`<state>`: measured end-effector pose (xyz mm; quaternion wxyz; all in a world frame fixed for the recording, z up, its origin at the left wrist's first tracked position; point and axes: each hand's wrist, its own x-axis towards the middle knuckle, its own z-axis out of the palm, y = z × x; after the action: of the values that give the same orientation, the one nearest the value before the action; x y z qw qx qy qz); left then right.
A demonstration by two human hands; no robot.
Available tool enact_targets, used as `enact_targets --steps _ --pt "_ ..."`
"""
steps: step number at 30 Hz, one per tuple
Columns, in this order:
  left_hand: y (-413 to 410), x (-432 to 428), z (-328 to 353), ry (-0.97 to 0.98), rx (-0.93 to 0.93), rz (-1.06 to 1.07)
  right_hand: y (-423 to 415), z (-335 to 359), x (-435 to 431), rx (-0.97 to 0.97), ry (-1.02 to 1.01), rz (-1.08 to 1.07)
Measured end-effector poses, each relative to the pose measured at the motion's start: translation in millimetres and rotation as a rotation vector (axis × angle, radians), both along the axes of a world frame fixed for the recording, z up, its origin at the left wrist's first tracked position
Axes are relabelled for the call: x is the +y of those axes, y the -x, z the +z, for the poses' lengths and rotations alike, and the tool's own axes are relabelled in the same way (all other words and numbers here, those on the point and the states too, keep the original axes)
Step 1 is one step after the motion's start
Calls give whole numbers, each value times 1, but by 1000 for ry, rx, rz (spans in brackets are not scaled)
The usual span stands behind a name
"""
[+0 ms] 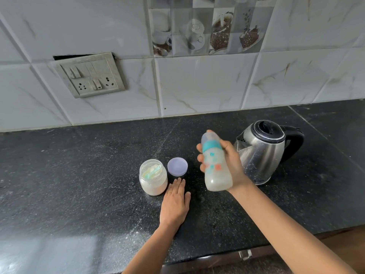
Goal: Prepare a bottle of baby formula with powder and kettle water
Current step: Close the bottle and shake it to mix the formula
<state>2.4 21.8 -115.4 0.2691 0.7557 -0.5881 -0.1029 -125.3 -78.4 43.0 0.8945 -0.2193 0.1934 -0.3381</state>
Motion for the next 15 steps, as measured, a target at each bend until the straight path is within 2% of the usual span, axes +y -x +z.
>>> enact_targets --steps 2,5,7,9,11,15 --pt "-1 0 -1 3 -3 2 0 3 3 23 84 20" --pt "0 -1 -2 -1 -5 2 -3 4 -6 -87 -88 -93" --pt "1 -1 -2 -6 -10 4 -2 1 -6 -120 -142 -66" --pt "0 -1 -3 -8 -16 4 1 0 -2 -58 -4 50" --pt "0 -2 -3 -12 -25 3 2 2 1 -5 91 53" --pt "0 -2 -3 -5 -25 6 -4 0 -9 -142 -147 -74"
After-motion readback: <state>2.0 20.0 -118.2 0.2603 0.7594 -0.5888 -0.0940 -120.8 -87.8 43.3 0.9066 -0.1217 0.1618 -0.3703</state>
